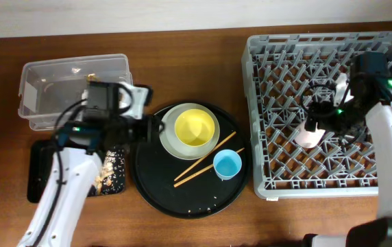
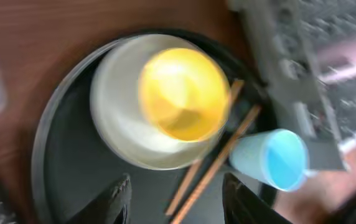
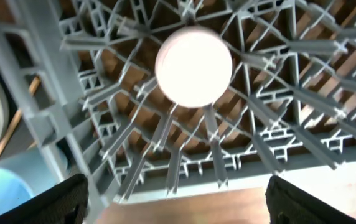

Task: Sort waste into correct bins and load items into the dishwasher rack
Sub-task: 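Place the pink cup upside down in the dish rack with right gripper, then grasp the light-blue cup with left gripper and pass it to right gripper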

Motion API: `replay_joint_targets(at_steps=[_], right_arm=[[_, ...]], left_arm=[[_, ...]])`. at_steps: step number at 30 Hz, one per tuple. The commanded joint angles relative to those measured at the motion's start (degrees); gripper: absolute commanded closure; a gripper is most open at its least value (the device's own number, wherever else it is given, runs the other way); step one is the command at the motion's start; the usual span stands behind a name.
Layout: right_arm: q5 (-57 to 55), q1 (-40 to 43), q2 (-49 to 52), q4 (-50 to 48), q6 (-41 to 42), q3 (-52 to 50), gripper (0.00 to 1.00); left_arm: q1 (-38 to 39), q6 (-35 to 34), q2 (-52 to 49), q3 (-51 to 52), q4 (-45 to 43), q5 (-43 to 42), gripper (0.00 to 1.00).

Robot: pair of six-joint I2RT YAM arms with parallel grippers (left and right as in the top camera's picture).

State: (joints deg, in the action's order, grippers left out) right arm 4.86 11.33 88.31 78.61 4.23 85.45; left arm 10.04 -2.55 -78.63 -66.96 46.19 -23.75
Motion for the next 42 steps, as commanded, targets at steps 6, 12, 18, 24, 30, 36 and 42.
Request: replay_joint_targets(at_steps=[6,12,18,24,30,36,42], right_arm=[[9.1,0.3,-9.1,6.1,-2.5,0.6,0.07],[9.1,0.2,-9.6,7.9,-3.8,-1.9,0.07],[9.1,0.2,-9.6,8.3,-4.0,-2.0,0.07],[13.8,0.2,-9.6,7.9,-9.7,-2.0,0.04],[36.1,-0.2,-8.7,6.8,-23.7,-2.1,0.01],[52.5,-11.8,-5.9,-1.7,-24.6,-5.0,0.01],[65.5,-21.7,-1.9,-12.7,-24.6,-5.5,0.01]], left_arm=[[18.5,1.1,-9.3,0.0,-6.8,-0.4,0.52],[25.1,0.9,-22.0,0.0,-11.1,-0.4,0.52],[27.0,0.9,-26.1,0.0,-12.1,-0.4,0.85],[25.9,0.9,-22.9,-2.1,-10.5,-1.6,1.0],[5.7,-1.8,-13.2,-3.0,-12.6,-31.6,1.0],[-0.2,-2.2,-13.7,-3.0,-13.2,-51.3,1.0],[-0.2,-2.2,-13.7,-3.0,-14.7,-57.9,1.0]])
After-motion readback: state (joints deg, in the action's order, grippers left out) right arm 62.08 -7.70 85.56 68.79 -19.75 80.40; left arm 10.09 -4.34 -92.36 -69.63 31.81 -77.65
